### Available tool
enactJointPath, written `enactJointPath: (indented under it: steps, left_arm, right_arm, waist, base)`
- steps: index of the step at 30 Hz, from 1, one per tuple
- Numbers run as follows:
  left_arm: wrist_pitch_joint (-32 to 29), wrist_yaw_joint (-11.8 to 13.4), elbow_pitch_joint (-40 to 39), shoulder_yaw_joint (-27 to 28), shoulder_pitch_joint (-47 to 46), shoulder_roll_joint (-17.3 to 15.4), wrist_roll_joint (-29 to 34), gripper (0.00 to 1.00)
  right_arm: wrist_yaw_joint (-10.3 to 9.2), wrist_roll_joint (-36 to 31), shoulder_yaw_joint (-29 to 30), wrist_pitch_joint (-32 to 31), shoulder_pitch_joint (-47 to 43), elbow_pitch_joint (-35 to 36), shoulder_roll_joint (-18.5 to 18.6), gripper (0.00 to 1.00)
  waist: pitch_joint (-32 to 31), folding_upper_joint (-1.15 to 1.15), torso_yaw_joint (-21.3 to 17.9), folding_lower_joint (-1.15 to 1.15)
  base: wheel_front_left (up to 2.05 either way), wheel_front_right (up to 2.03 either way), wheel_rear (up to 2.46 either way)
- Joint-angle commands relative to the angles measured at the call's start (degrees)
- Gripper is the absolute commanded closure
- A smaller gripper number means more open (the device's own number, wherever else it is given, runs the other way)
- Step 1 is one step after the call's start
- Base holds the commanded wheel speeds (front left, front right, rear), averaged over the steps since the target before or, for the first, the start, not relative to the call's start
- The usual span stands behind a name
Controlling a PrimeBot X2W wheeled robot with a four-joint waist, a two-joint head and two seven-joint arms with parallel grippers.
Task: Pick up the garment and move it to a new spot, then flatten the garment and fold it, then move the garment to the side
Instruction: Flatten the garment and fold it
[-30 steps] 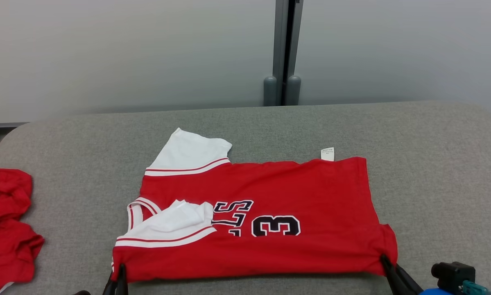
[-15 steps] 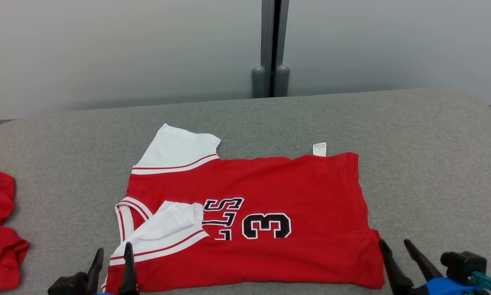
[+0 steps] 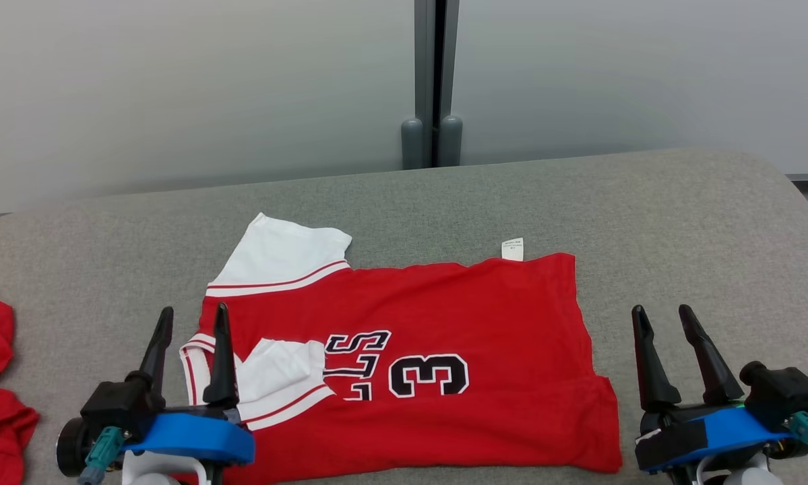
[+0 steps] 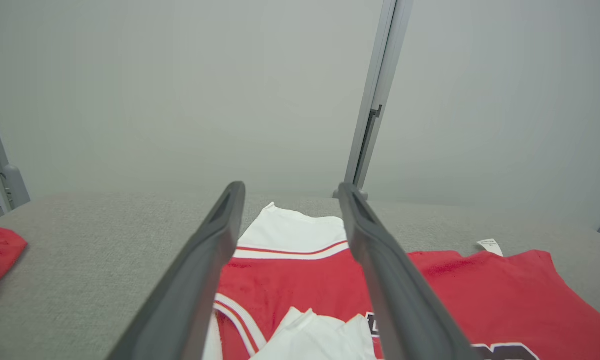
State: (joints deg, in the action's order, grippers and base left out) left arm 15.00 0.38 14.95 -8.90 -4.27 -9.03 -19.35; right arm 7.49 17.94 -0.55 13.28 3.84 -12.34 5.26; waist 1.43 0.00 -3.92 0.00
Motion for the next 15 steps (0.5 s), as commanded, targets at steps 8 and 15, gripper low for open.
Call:
enactJointPath:
  steps: [8, 15]
  left_arm:
    - [0.24, -0.98, -1.4, 4.47, -0.38, 0.68, 4.83, 0.0]
    - [0.24, -1.35, -1.62, 7.52, 1.56, 0.35, 6.87, 0.0]
  right_arm:
    - [0.02, -3.22, -1.41, 1.59, -0.16, 0.12, -1.5, 0.0]
    - [0.02, -4.18, -1.88, 1.79, -1.45, -0.15, -1.77, 0.0]
  waist:
    - [-0.74, 0.0, -0.29, 0.0]
    - [-0.96, 0.0, 0.19, 0.0]
  base:
    - [0.0, 0.0, 0.0]
    - [0.0, 0.0, 0.0]
